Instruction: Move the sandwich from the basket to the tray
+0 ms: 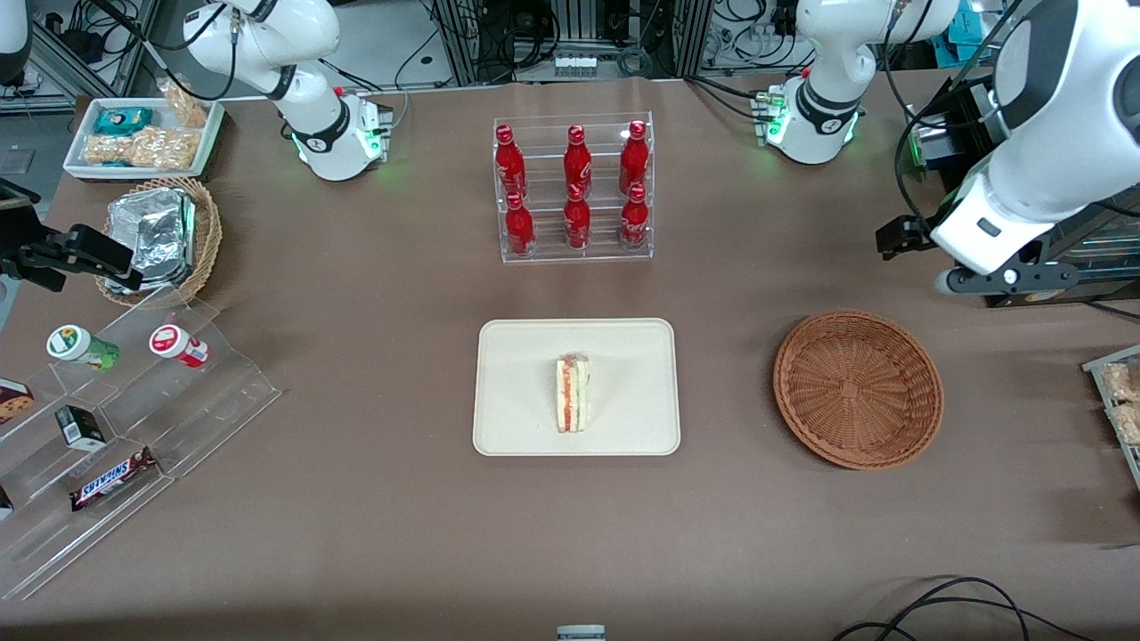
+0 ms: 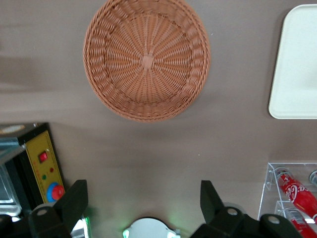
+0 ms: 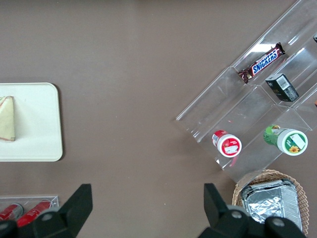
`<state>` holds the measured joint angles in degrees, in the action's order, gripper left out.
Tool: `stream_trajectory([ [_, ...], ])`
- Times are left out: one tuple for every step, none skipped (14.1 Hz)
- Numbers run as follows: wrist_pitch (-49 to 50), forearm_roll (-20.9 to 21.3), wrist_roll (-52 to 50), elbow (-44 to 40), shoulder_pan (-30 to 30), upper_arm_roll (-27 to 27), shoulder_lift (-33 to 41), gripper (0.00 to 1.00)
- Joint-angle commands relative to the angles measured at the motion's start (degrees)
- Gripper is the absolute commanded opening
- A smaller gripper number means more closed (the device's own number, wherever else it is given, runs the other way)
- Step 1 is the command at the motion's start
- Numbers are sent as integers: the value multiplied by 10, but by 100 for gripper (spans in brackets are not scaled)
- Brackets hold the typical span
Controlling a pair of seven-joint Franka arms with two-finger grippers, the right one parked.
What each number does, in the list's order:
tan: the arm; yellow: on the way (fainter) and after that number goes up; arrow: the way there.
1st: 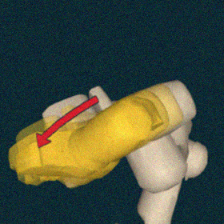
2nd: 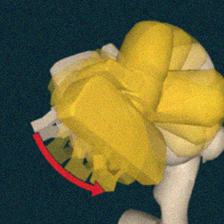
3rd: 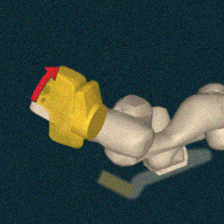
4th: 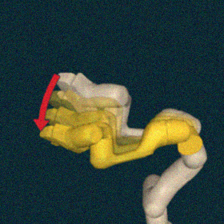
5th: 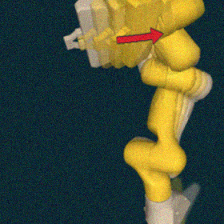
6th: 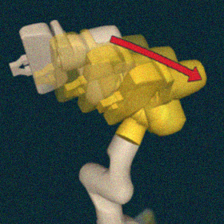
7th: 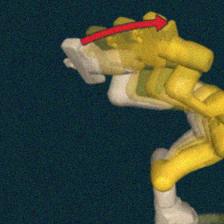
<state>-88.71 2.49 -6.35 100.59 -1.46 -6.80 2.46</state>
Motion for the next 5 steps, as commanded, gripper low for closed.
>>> stream_trajectory([
  [-22, -8, 40, 2, 4, 15, 20, 100],
  [-26, -10, 41, -7, 4, 21, 20, 100],
  [-23, -33, 39, -18, 4, 28, 18, 100],
  [-19, -59, 41, -18, 4, 41, 19, 100],
  [-14, -65, 42, -16, 4, 52, 20, 100],
])
